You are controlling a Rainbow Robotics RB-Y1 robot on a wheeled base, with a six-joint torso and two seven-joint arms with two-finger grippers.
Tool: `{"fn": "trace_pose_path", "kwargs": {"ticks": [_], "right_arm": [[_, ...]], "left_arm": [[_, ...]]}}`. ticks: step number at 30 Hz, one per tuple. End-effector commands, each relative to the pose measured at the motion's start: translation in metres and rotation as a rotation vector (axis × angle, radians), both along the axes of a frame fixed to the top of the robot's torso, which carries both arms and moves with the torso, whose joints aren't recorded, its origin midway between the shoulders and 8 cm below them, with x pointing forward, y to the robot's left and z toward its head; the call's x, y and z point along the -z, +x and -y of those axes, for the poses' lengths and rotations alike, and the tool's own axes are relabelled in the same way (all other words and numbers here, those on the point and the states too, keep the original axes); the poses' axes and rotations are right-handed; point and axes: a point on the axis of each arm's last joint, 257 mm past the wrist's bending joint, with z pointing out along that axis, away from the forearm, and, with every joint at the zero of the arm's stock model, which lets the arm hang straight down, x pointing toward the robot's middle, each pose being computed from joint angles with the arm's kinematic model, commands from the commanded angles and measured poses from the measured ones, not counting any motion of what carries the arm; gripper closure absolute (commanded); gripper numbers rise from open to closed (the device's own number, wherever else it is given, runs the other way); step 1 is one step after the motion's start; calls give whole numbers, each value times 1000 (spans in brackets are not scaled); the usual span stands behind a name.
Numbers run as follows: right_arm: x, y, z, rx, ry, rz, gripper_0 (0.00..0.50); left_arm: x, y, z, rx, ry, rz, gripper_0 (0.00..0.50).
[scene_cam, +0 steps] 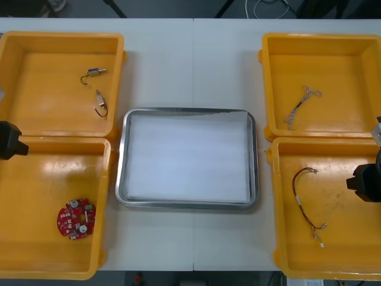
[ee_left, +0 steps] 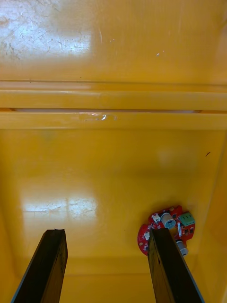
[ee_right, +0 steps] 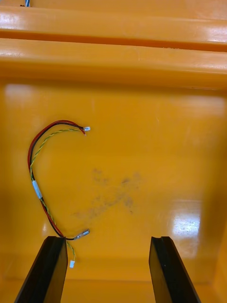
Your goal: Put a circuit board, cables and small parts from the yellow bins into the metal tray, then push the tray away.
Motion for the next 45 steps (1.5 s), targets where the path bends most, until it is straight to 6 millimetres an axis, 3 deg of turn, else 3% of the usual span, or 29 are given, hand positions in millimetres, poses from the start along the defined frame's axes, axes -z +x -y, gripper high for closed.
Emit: {"fn": "trace_pose_path", "kwargs": {"ticks": [1,45], "right_arm": [[-11,-4,12,21,-31,20,0],[-11,-4,12,21,-31,20,0]], "left_arm": [[-13,-5,-18,21,74,19,0],[-13,-5,-18,21,74,19,0]]}}
